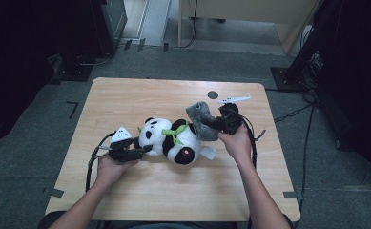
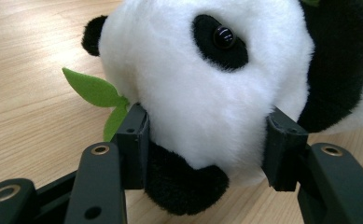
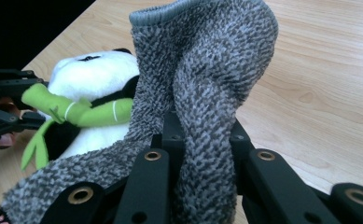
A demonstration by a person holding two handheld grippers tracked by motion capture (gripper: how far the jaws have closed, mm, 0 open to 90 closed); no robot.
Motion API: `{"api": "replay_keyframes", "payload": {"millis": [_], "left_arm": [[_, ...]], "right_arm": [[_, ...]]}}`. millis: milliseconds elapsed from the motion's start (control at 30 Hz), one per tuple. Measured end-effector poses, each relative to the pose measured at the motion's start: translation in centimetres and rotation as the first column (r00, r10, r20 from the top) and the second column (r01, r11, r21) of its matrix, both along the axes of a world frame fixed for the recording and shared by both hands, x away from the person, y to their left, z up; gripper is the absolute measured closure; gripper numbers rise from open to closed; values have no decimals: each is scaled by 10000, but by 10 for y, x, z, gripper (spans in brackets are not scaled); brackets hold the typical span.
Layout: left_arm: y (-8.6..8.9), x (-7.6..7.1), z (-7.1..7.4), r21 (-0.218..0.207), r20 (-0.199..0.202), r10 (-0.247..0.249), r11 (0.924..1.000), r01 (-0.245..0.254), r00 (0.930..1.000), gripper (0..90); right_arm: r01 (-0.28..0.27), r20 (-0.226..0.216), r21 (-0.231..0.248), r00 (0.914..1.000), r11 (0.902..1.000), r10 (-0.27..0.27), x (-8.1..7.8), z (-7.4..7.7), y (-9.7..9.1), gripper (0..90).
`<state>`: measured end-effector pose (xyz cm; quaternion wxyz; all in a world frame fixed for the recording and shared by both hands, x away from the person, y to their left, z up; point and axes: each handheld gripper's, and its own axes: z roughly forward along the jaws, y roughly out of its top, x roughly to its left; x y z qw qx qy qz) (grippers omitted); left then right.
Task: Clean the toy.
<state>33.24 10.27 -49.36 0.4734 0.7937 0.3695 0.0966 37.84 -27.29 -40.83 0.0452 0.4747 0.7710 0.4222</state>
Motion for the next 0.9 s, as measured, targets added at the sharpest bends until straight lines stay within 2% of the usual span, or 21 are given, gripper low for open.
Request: {"api": "replay_keyframes", "payload": {"millis": [267, 400, 467, 500, 533, 567, 667, 733, 833, 900], "left_arm": [[0, 0, 0, 4, -10, 18, 10000, -18, 10000, 446], [0, 0, 0, 137, 44, 5, 9999, -6, 10000, 445], [0, -1, 0, 124, 61, 20, 9999, -21, 10000, 445], [0, -1, 0, 124, 67, 26, 9999, -27, 10000, 445], [0, -1, 0, 124, 67, 26, 9999, -27, 10000, 445], [-1, -1, 0, 147, 60, 34, 9999, -35, 10000, 444], [-1, -1, 0, 185, 86, 26, 9998, -27, 10000, 445], [-1, -1, 0, 172, 71, 16, 9999, -17, 10000, 445], [0, -1, 0, 184, 69, -16, 9998, 15, 10000, 445], [0, 0, 0, 177, 90, -18, 9998, 16, 10000, 445]], "right_arm": [[470, -218, -24, 9987, 9989, -470, -6, -13, -18, 777], [771, -402, -452, 9961, 9960, -789, -9, -16, -31, 778], [959, -314, -263, 9948, 9950, -968, -11, -13, -38, 778], [1023, -180, 63, 9946, 9947, -1021, -12, -9, -41, 778], [1023, -180, 63, 9946, 9947, -1021, -12, -9, -41, 778], [1025, 167, 440, 9945, 9938, -1034, -16, 3, -43, 778], [668, 476, 739, 9964, 9950, -704, -17, 18, -32, 777], [375, 579, 909, 9974, 9952, -429, -16, 22, -22, 777], [-81, 574, 755, 9983, 9971, 38, -12, 20, -2, 776], [-210, 298, 508, 9994, 9985, 195, -7, 14, 6, 776]]}}
